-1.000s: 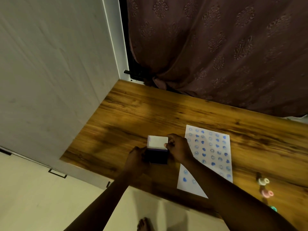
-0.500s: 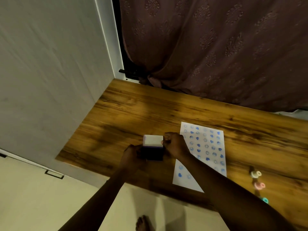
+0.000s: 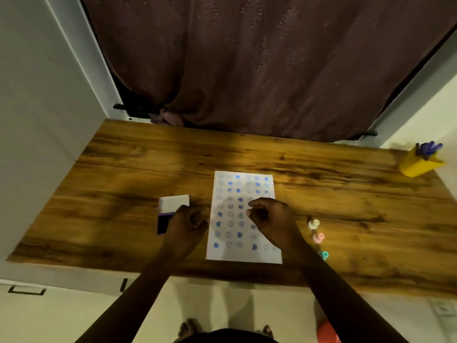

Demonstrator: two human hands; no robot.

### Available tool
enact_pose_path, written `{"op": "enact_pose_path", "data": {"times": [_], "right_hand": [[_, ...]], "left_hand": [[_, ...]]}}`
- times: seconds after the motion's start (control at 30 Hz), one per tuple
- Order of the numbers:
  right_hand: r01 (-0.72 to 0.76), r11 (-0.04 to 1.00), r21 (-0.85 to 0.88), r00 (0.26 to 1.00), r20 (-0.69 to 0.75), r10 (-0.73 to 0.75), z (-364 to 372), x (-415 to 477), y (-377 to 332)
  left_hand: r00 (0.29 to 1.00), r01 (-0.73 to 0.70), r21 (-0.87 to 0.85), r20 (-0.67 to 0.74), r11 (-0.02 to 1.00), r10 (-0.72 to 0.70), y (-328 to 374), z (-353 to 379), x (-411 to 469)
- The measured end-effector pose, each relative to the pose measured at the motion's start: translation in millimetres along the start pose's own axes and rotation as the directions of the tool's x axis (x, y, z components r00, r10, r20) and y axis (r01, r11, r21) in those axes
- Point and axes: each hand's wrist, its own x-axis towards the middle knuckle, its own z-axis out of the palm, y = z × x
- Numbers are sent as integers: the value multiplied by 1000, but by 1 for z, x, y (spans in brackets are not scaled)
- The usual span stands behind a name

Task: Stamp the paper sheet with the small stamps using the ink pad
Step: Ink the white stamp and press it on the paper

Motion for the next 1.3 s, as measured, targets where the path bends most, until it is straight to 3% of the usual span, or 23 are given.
{"op": "enact_pose_path", "data": {"times": [0.33,0.6,0.8,1.0,1.1,1.2,1.3], "right_hand": [[-98,954,-284,990,-123,65,-85,-24,91],[-220,893,-393,975,-51,217,-100,-13,131],[-222,910,-349,965,57,257,-105,-5,138],[-153,972,-176,988,-9,154,-109,-2,102],[-108,993,-53,993,41,111,-98,-6,73],[-179,962,207,976,159,147,-82,-9,49],[-315,881,353,937,261,230,-61,-10,31]], "left_hand": [[992,-70,-10,106,998,71,64,85,-25],[989,-68,-4,133,998,68,86,118,-33],[992,-33,-35,122,999,37,88,123,-37],[992,-58,-63,109,996,64,93,121,-37],[993,-67,-110,90,992,77,96,117,-36],[987,-78,-208,124,975,105,96,108,-34],[988,-2,-377,140,926,59,91,92,-35]]}}
